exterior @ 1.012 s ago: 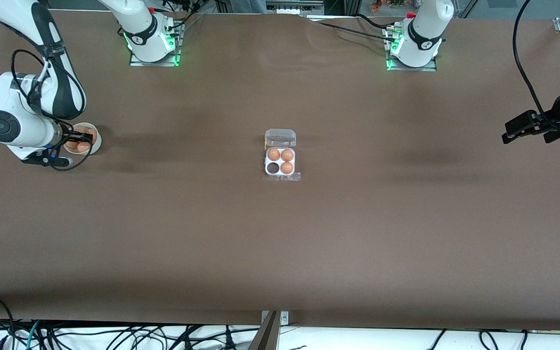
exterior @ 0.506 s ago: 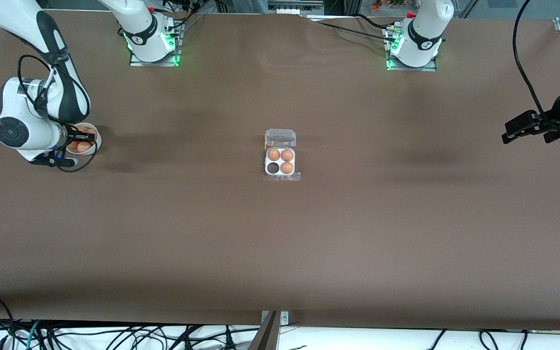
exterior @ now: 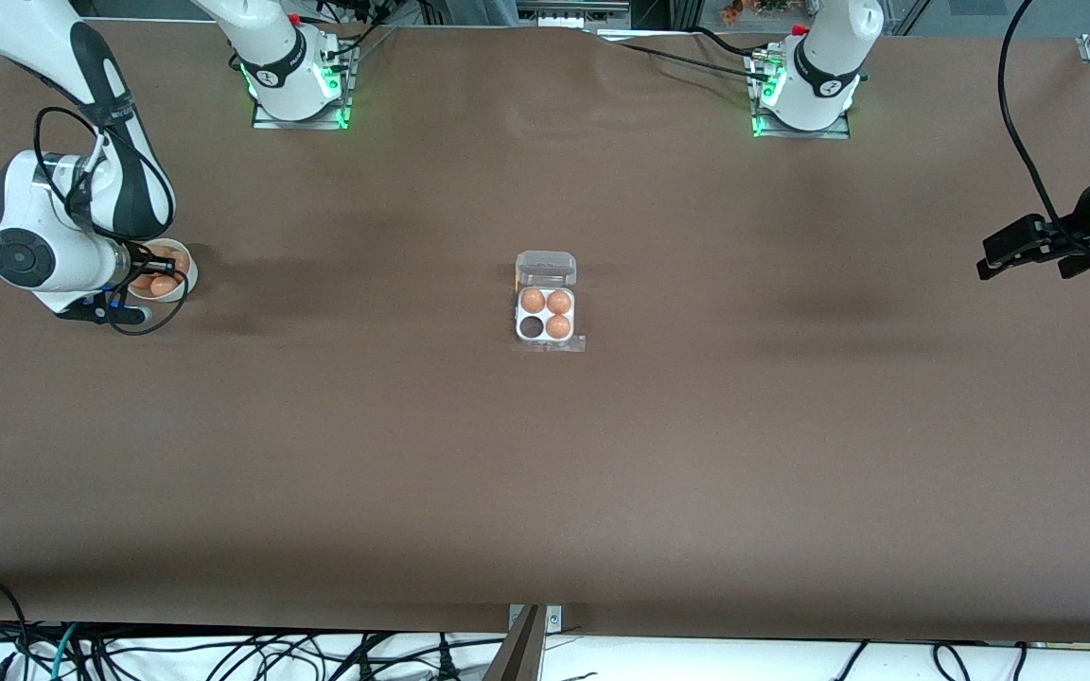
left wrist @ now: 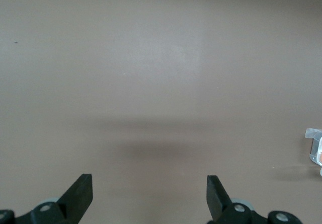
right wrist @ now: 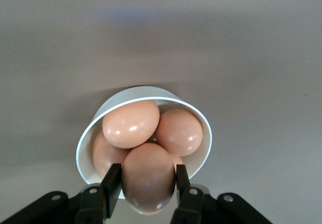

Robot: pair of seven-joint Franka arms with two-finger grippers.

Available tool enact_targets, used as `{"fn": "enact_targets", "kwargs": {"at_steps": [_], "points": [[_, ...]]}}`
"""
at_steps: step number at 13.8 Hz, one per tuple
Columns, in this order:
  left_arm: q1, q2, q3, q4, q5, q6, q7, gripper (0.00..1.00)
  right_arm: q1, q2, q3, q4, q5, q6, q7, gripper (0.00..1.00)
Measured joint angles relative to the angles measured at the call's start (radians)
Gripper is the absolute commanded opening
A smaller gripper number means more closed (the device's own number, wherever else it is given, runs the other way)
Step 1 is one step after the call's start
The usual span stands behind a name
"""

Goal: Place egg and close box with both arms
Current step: 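Close the right gripper on one brown egg and lift it, then carry the egg with the right gripper over the clear carton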

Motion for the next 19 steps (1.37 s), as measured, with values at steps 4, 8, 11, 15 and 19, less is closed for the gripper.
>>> {"fn": "enact_targets", "kwargs": {"at_steps": [4,8,11,15,19], "points": [[0.000,0.000,0.000,0.000,0.000,0.000,0.000,1.00,0.000,0.000,0.000,0.012,0.000,-0.016,0.000,0.42],[0.000,0.000,0.000,0.000,0.000,0.000,0.000,1.00,0.006,-0.005,0.016,0.108,0.001,-0.163,0.001,0.40],[0.000,0.000,0.000,0.000,0.000,0.000,0.000,1.00,0.013,-0.010,0.084,0.223,0.040,-0.291,0.015,0.40],[0.000,0.000,0.000,0.000,0.000,0.000,0.000,1.00,0.095,0.009,0.190,0.371,0.153,-0.396,0.166,0.40],[0.000,0.000,0.000,0.000,0.000,0.000,0.000,1.00,0.207,0.110,0.276,0.525,0.302,-0.437,0.429,0.40]]}}
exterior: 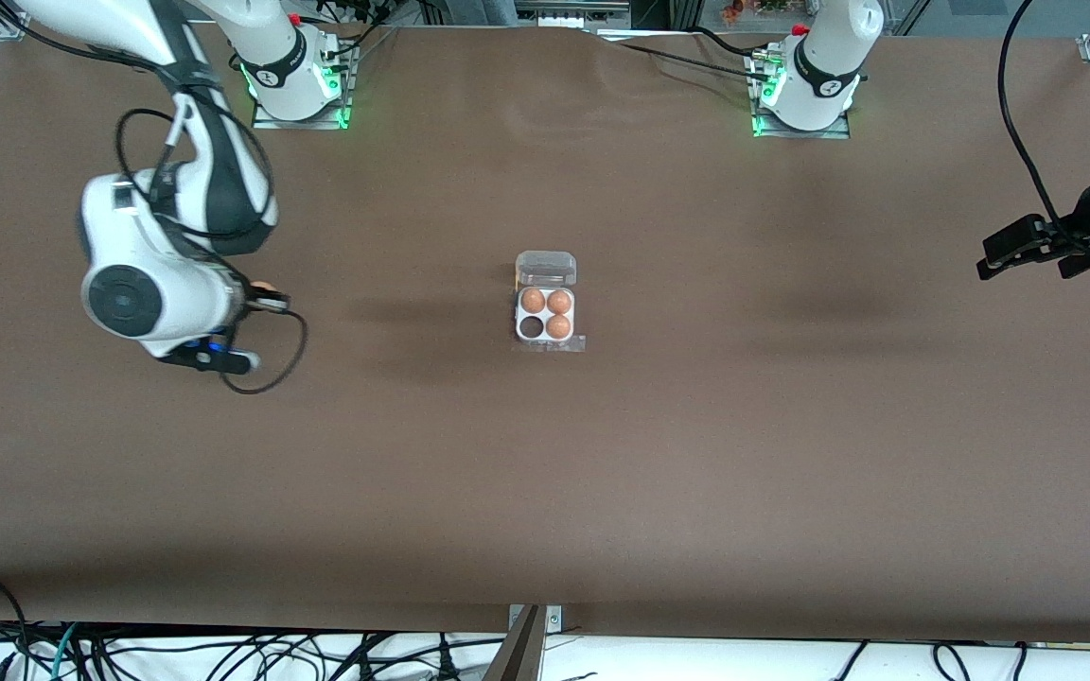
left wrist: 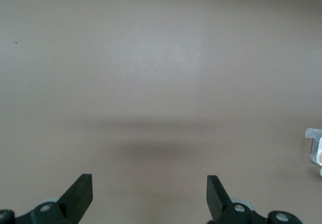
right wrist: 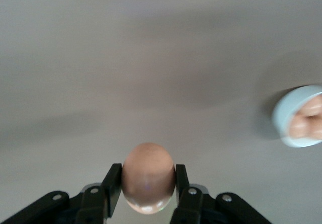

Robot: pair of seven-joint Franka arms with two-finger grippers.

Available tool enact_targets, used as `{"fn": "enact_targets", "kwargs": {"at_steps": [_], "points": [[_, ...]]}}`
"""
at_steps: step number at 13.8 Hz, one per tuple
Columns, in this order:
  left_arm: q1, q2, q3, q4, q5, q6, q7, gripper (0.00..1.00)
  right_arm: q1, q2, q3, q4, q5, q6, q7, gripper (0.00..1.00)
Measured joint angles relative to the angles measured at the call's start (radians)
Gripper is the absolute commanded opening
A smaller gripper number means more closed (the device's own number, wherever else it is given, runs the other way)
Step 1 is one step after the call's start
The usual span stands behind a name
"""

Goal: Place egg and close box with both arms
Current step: 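Carry the egg with the right gripper over the clear carton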

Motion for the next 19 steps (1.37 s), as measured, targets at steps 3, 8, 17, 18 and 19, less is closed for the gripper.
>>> {"fn": "enact_targets", "kwargs": {"at_steps": [3,8,17,18,19], "points": [[0.000,0.000,0.000,0.000,0.000,0.000,0.000,1.00,0.088,0.096,0.012,0.113,0.099,-0.002,0.168,0.40],[0.000,0.000,0.000,0.000,0.000,0.000,0.000,1.00,0.256,0.244,0.016,0.305,0.161,0.007,0.449,0.40],[0.000,0.000,-0.001,0.000,0.000,0.000,0.000,1.00,0.359,0.352,0.016,0.357,0.341,0.256,0.571,0.40],[0.000,0.000,-0.001,0.000,0.000,0.000,0.000,1.00,0.362,0.360,0.016,0.357,0.360,0.274,0.572,0.40],[0.000,0.000,-0.001,0.000,0.000,0.000,0.000,1.00,0.363,0.367,0.016,0.358,0.368,0.287,0.572,0.40]]}}
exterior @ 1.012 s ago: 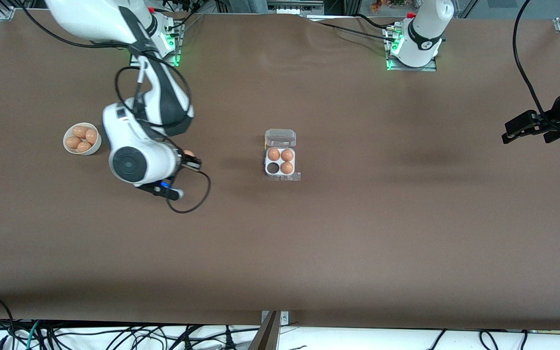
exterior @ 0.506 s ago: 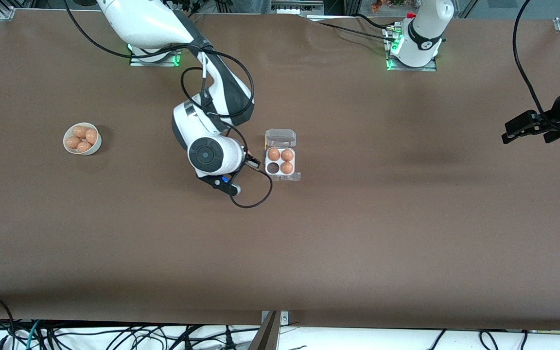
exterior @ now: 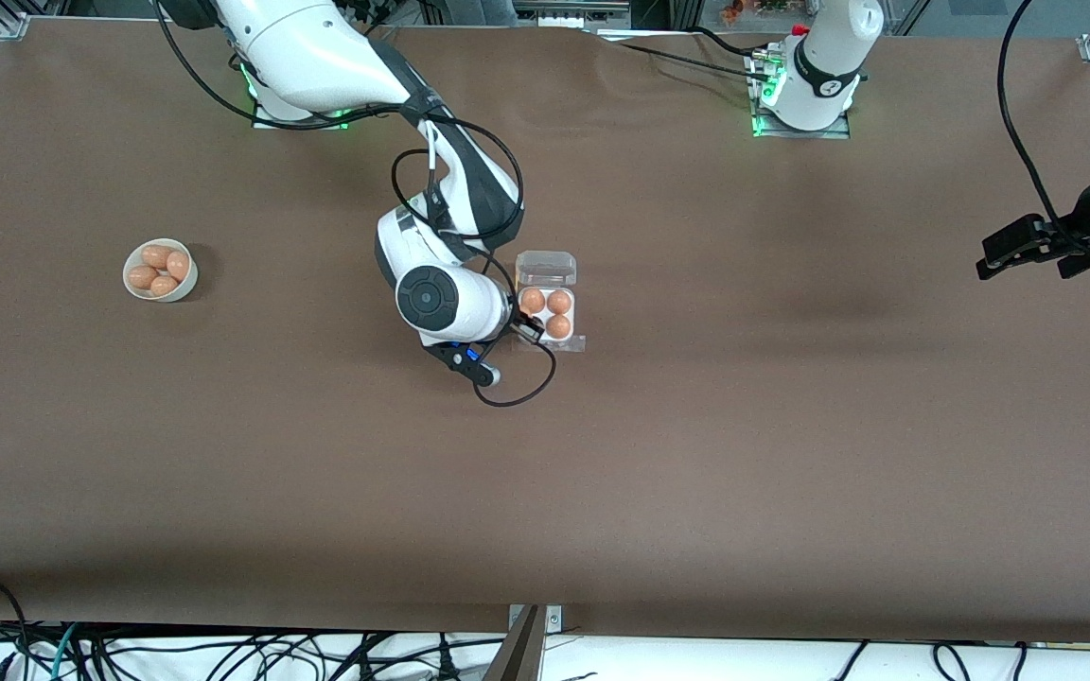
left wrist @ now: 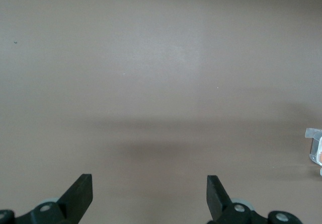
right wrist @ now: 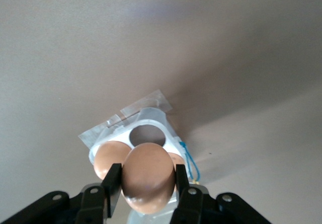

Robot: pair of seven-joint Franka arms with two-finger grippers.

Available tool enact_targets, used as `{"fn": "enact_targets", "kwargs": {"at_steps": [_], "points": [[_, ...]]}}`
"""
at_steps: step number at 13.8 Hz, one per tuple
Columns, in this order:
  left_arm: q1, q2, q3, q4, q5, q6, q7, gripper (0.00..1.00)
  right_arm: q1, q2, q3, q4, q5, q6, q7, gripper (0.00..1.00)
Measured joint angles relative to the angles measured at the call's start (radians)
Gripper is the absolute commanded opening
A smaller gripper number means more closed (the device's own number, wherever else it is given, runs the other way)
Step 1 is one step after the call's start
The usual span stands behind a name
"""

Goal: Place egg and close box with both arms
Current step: 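Carry the egg with the right gripper over the clear carton, then lower the egg into the empty carton cup and open the right gripper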

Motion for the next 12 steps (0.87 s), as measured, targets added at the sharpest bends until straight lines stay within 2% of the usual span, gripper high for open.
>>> {"fn": "enact_targets", "kwargs": {"at_steps": [9,12], "points": [[0.000,0.000,0.000,0.000,0.000,0.000,0.000,1.00,0.034,0.043,0.000,0.004,0.007,0.016,0.026,0.40],[0.000,0.000,0.000,0.000,0.000,0.000,0.000,1.00,0.034,0.046,0.001,0.004,0.008,0.037,0.026,0.44]]}}
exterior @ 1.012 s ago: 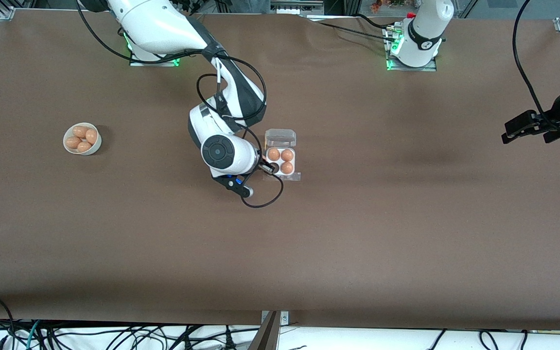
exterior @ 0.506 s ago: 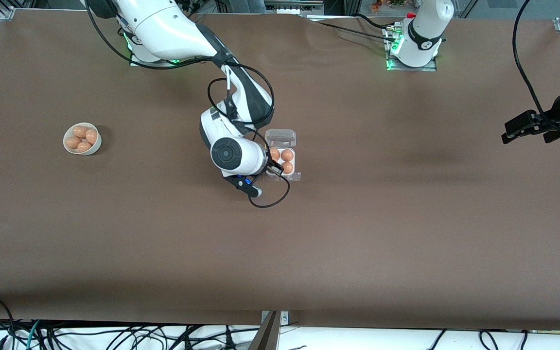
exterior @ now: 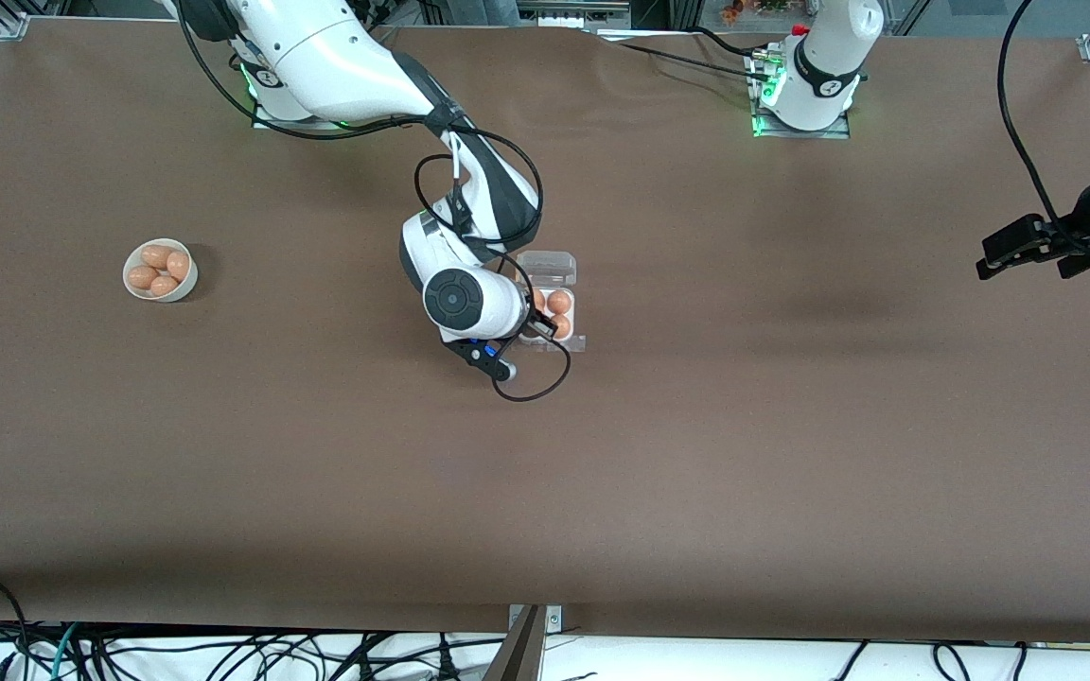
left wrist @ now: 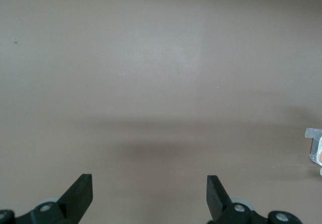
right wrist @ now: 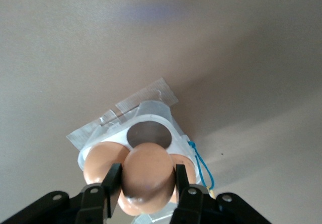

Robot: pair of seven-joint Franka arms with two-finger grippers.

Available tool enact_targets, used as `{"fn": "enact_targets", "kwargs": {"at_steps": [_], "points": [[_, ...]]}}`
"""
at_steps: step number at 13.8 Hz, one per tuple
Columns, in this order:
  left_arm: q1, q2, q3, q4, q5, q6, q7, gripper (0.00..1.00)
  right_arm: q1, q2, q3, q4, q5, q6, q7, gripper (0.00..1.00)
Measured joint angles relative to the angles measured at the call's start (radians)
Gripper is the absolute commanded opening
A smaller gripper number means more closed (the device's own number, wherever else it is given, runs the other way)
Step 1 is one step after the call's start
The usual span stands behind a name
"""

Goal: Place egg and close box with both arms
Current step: 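Lower the egg into the empty carton cup and open the right gripper, then withdraw the right gripper while the left gripper reaches toward the carton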

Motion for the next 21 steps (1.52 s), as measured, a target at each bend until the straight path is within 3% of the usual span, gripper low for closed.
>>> {"fn": "enact_targets", "kwargs": {"at_steps": [1,4,10,15,18,21], "points": [[0.000,0.000,0.000,0.000,0.000,0.000,0.000,1.00,0.000,0.002,0.002,0.000,0.001,0.014,0.000,0.52],[0.000,0.000,0.000,0.000,0.000,0.000,0.000,1.00,0.000,0.011,0.006,0.000,0.001,0.040,0.003,0.98],[0.000,0.000,0.000,0.000,0.000,0.000,0.000,1.00,-0.009,0.016,0.003,0.015,0.001,0.042,0.007,1.00],[0.000,0.000,0.000,0.000,0.000,-0.001,0.000,1.00,-0.099,-0.020,-0.007,0.048,-0.005,-0.019,0.003,1.00],[0.000,0.000,-0.003,0.000,-0.001,-0.009,0.000,1.00,-0.148,-0.060,-0.013,0.053,-0.100,-0.063,-0.001,1.00],[-0.006,0.000,-0.029,0.001,-0.038,-0.060,-0.001,0.84,-0.150,-0.089,-0.065,0.053,-0.172,-0.156,-0.073,1.00]]}}
